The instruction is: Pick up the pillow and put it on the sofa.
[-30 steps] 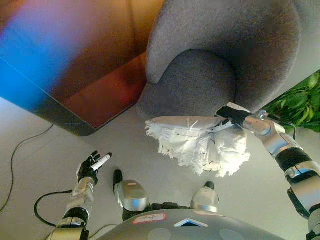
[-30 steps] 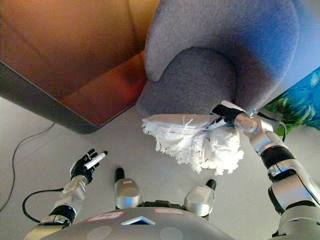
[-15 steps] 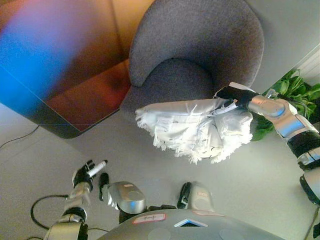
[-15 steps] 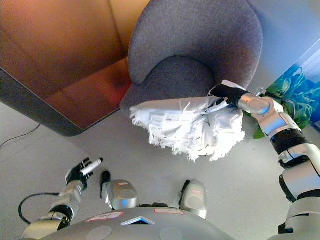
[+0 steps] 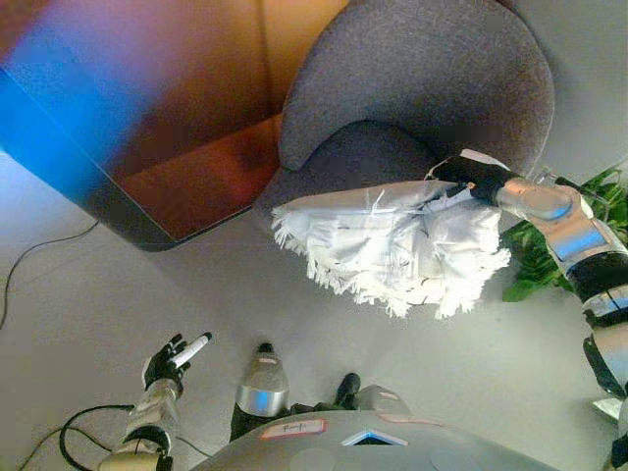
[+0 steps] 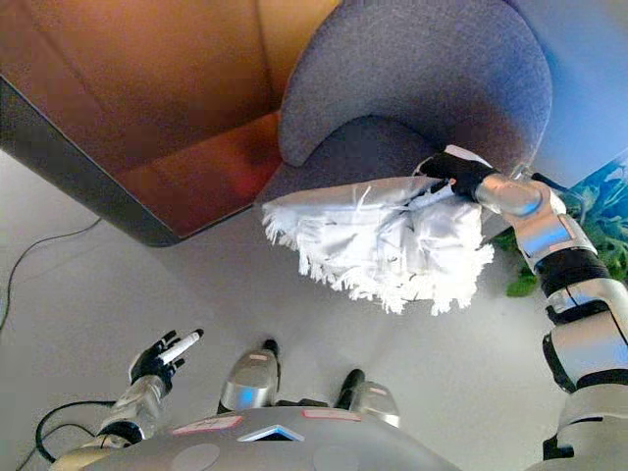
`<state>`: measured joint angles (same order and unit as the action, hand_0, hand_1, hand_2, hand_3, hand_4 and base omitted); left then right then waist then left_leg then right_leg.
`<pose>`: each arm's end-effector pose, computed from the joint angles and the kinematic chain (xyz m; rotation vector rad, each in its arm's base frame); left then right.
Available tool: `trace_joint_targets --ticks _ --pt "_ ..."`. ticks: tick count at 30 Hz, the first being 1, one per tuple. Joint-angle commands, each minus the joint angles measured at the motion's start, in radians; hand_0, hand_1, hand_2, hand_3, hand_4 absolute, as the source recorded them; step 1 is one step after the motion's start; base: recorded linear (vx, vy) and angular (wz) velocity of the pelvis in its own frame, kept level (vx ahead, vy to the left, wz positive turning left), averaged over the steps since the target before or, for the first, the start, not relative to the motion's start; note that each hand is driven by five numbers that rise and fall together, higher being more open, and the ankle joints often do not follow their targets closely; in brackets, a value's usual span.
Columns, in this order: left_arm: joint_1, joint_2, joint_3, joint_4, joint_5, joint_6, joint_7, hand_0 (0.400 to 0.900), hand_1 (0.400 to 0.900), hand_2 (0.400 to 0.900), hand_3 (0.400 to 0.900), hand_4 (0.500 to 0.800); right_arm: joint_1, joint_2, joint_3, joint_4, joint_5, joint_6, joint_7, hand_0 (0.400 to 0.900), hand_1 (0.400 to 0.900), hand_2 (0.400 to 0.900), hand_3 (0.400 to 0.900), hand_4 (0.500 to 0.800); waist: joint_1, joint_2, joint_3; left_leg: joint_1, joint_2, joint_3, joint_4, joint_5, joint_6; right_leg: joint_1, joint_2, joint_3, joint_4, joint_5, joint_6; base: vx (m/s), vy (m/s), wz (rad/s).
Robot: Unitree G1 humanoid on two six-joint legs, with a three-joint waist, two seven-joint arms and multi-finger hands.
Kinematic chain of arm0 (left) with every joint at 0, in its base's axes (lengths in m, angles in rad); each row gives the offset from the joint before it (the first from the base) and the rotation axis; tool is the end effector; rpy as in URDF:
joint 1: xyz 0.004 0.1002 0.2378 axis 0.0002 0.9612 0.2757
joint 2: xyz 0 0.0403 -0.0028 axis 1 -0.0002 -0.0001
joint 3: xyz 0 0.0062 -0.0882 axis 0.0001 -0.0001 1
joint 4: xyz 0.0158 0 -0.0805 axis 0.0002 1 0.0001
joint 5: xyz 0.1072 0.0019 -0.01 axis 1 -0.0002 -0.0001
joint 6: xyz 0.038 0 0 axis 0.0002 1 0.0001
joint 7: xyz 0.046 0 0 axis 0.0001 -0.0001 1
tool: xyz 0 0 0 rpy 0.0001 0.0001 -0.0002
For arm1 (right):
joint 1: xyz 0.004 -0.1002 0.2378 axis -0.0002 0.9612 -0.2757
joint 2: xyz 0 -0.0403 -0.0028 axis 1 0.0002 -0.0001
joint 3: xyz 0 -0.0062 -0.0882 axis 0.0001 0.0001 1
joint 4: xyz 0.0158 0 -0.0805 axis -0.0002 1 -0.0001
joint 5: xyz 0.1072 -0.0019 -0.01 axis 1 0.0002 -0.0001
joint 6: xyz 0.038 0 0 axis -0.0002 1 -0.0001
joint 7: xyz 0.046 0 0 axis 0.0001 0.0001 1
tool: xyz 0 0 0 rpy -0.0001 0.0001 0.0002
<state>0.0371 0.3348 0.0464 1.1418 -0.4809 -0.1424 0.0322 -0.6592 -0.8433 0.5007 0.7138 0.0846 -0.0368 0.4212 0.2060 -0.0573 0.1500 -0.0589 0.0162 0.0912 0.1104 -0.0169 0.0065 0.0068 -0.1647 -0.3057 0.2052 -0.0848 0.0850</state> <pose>0.0817 0.2689 -0.0878 -0.1006 0.9313 0.5379 0.2977 -0.2799 0.1274 -0.8817 0.3569 0.3980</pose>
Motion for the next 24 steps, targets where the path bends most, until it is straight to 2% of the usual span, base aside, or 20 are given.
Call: trace_joint_targets --ticks 1,4,6,8,12,15,17,20,24 --pt "-0.039 0.074 -0.040 -0.011 0.026 -0.070 -0.002 0.900 0.900 0.900 0.900 0.800 -0.149 -0.030 -0.119 -0.016 0.123 -0.112 -0.042 0.400 0.400 0.400 0.400 0.500 -0.027 -0.006 -0.083 0.009 0.000 0.022 -0.016 0.069 -0.027 0.020 -0.062 0.014 0.340 0.236 0.068 0.34 0.070 0.01" --pt "-0.037 0.085 -0.055 -0.016 0.011 -0.069 -0.005 0.900 0.900 0.900 0.900 0.800 -0.169 -0.022 -0.101 -0.018 0.139 -0.101 -0.033 0.400 0.400 0.400 0.400 0.500 -0.045 0.006 -0.086 0.062 0.012 0.026 -0.068 0.072 -0.030 -0.013 -0.020 0.024 0.271 0.209 0.061 0.29 -0.063 0.17" --pt "-0.042 0.093 -0.062 -0.017 0.032 -0.054 -0.014 0.900 0.900 0.900 0.900 0.800 -0.184 -0.029 -0.103 0.000 0.172 -0.091 -0.018 0.400 0.400 0.400 0.400 0.500 -0.057 -0.008 -0.092 0.093 0.009 0.001 -0.109 0.079 -0.040 -0.021 0.017 0.023 0.113 0.215 0.060 0.35 -0.232 0.66" --pt "-0.037 0.097 -0.067 -0.011 0.039 -0.046 -0.016 0.900 0.900 0.900 0.900 0.800 -0.178 -0.047 -0.101 0.001 0.200 -0.100 -0.019 0.400 0.400 0.400 0.400 0.500 -0.086 -0.025 -0.088 0.117 0.008 -0.032 -0.122 0.066 -0.044 -0.068 0.027 0.091 -0.027 0.269 0.070 0.30 -0.295 0.83" --pt "-0.021 0.101 -0.055 0.003 0.025 -0.034 -0.010 0.900 0.900 0.900 0.900 0.800 -0.165 -0.072 -0.133 0.031 0.235 -0.098 0.005 0.400 0.400 0.400 0.400 0.500 -0.102 -0.036 -0.078 0.134 0.039 -0.062 -0.102 0.026 -0.051 -0.081 0.057 0.132 -0.090 0.198 0.043 0.25 -0.252 0.65" --pt "0.013 0.089 -0.023 0.031 0.068 -0.045 -0.031 0.900 0.900 0.900 0.900 0.800 -0.212 -0.107 -0.122 0.106 0.256 -0.046 0.065 0.400 0.400 0.400 0.400 0.500 -0.071 -0.059 -0.090 0.132 0.043 -0.074 -0.119 0.042 -0.065 -0.001 0.073 0.103 -0.172 0.167 0.018 0.24 -0.226 0.23" --pt "0.036 0.079 -0.019 0.050 0.058 -0.071 -0.035 0.900 0.900 0.900 0.900 0.800 -0.258 -0.126 -0.098 0.215 0.273 -0.051 0.134 0.400 0.400 0.400 0.400 0.500 -0.049 -0.065 -0.099 0.133 0.045 -0.069 -0.139 0.052 -0.074 0.045 0.079 0.082 -0.233 0.169 0.012 0.26 -0.166 0.09" --pt "0.068 0.079 -0.009 0.060 0.070 -0.096 -0.039 0.900 0.900 0.900 0.900 0.800 -0.319 -0.141 -0.088 0.350 0.245 -0.015 0.208 0.400 0.400 0.400 0.400 0.500 -0.015 -0.064 -0.113 0.128 0.048 -0.074 -0.169 0.071 -0.089 0.079 0.084 0.051 -0.286 0.171 0.007 0.20 -0.136 0.22" --pt "0.098 0.096 -0.004 0.070 0.072 -0.111 -0.051 0.900 0.900 0.900 0.900 0.800 -0.377 -0.149 -0.070 0.419 0.247 0.007 0.201 0.400 0.400 0.400 0.400 0.500 0.016 -0.047 -0.115 0.105 0.052 -0.093 -0.191 0.091 -0.098 0.080 0.095 0.022 -0.292 0.155 -0.002 0.14 -0.130 0.32"
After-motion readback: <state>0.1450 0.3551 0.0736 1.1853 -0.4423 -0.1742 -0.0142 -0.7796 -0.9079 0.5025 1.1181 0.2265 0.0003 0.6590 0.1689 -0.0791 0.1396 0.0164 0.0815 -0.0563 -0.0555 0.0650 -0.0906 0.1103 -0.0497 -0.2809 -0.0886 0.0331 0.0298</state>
